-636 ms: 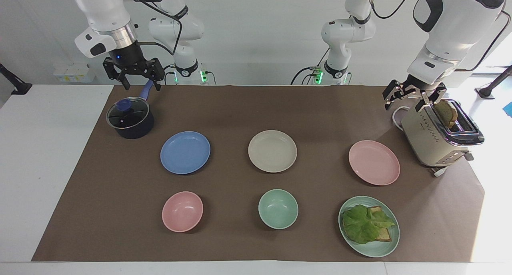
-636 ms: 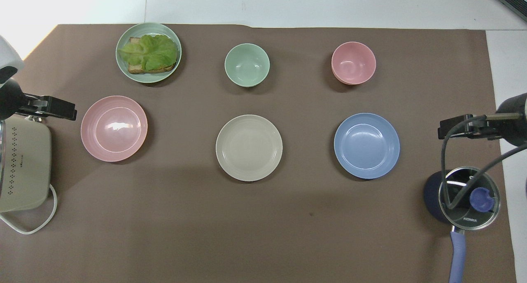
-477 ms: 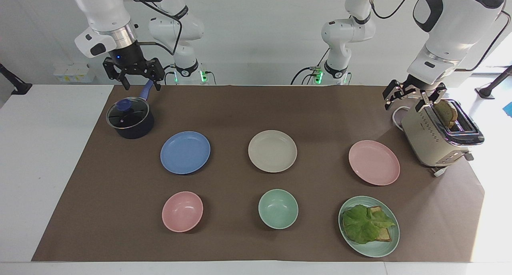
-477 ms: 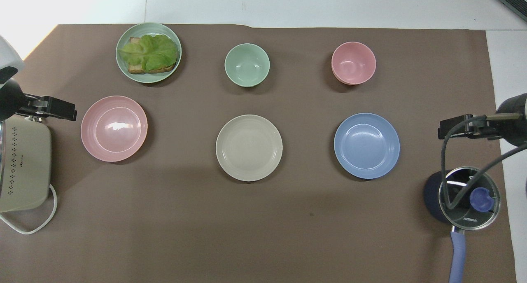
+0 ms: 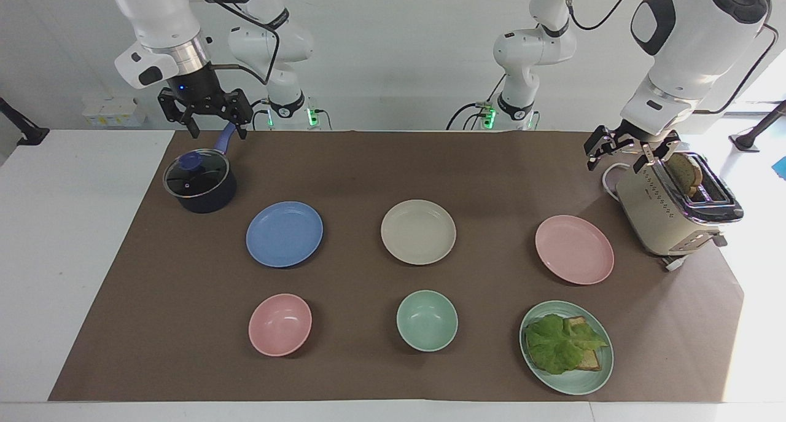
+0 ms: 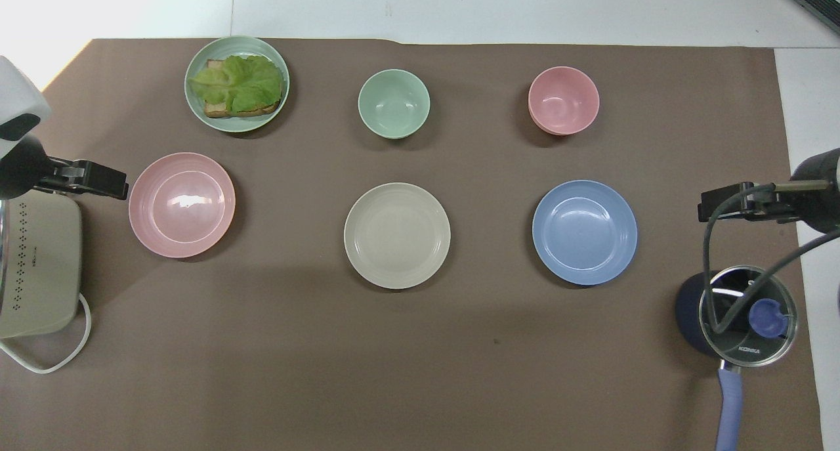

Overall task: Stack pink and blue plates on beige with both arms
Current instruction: 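Move the left gripper toward the rim of the pink plate, then grasp the pink plate rim with the left gripper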

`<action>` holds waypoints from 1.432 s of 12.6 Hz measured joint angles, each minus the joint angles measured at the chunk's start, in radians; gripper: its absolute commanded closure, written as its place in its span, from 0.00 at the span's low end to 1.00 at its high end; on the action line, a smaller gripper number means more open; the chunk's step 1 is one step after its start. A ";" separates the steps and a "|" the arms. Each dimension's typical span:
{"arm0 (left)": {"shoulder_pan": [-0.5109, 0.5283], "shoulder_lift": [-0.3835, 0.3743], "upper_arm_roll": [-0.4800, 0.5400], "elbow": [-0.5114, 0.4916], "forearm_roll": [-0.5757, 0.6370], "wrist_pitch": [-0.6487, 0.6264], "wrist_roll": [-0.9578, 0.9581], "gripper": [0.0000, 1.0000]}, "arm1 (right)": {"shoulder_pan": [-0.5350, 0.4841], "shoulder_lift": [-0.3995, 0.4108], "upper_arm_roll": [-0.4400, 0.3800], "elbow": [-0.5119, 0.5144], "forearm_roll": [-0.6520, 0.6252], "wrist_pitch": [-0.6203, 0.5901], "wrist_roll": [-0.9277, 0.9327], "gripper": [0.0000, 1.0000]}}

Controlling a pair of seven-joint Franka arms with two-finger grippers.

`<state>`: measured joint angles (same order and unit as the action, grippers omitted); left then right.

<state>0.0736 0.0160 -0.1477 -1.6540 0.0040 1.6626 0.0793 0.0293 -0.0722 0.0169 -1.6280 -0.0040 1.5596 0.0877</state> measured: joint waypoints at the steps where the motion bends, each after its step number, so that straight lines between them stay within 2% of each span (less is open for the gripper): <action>1: 0.000 0.000 0.000 -0.023 -0.001 0.015 0.000 0.00 | 0.000 0.000 0.000 0.000 0.000 0.000 0.000 0.00; 5: 0.019 0.000 0.002 -0.129 -0.004 0.103 0.000 0.00 | 0.000 0.000 0.000 0.000 0.000 -0.001 0.000 0.00; 10: 0.065 0.016 0.002 -0.282 -0.005 0.311 0.001 0.00 | 0.000 0.000 0.000 0.000 0.000 -0.004 0.000 0.00; 18: 0.145 0.189 0.006 -0.315 -0.005 0.509 0.002 0.00 | 0.000 0.000 0.000 -0.001 0.000 -0.009 0.000 0.00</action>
<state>0.2185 0.2049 -0.1413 -1.9690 -0.0011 2.1714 0.0817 0.0292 -0.0722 0.0169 -1.6286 -0.0039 1.5502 0.0877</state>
